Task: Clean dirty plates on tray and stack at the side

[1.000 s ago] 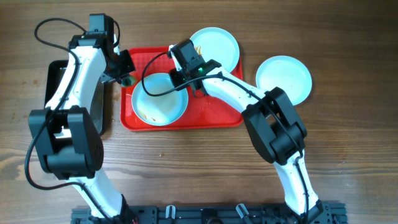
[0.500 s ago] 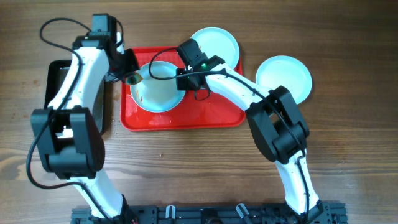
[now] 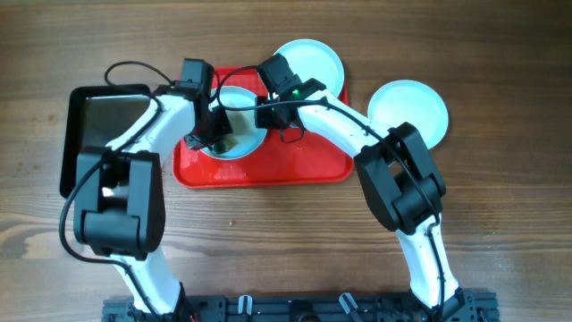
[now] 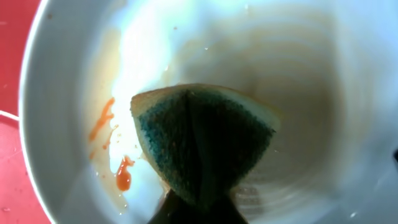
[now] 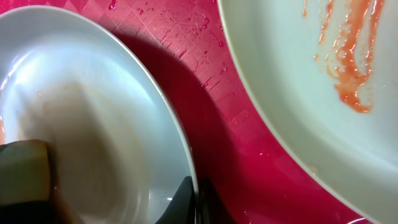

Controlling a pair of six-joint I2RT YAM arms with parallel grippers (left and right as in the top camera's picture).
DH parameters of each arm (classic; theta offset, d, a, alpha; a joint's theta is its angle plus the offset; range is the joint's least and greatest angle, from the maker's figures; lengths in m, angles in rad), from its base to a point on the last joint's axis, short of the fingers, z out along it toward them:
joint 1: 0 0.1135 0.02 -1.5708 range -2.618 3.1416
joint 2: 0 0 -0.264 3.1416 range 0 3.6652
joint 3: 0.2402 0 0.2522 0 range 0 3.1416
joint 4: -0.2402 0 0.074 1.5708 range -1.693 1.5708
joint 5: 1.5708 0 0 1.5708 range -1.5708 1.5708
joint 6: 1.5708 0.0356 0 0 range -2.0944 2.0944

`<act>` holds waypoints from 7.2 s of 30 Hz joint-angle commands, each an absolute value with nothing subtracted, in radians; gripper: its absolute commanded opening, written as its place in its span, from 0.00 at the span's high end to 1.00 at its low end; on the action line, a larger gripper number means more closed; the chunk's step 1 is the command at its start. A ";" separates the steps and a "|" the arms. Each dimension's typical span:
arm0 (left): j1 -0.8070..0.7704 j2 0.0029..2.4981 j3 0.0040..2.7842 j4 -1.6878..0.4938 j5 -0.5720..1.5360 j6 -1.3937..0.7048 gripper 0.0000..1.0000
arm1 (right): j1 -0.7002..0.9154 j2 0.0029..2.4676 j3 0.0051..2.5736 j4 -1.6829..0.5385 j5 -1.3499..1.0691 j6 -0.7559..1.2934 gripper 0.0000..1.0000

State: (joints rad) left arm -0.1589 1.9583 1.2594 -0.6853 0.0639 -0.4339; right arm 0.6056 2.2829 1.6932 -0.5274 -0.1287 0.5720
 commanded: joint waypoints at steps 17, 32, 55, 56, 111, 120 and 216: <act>-0.184 1.975 1.143 -0.339 -0.448 -0.344 0.96 | 0.601 2.293 1.688 -0.525 -0.131 0.557 0.96; -0.184 1.975 1.143 -0.129 -0.391 -0.344 0.96 | 0.601 2.293 1.688 -0.528 -0.131 0.552 0.96; -0.093 1.975 1.143 -0.587 0.217 -0.117 0.96 | 0.601 2.293 1.688 -0.521 -0.139 0.551 0.96; -0.093 1.975 1.143 -0.572 0.144 -0.160 0.96 | 0.601 2.293 1.688 -0.521 -0.139 0.552 0.96; -0.091 1.824 1.090 -0.022 -0.359 -0.479 0.96 | 0.601 2.293 1.688 -0.520 -0.158 0.546 0.89; 0.088 1.531 1.106 -0.464 -0.002 -0.479 0.96 | 0.601 2.300 1.687 -0.524 -0.220 0.550 0.60; 0.094 1.567 1.097 -0.610 0.000 -0.401 0.96 | -0.232 1.846 1.299 -0.757 -0.124 0.341 0.71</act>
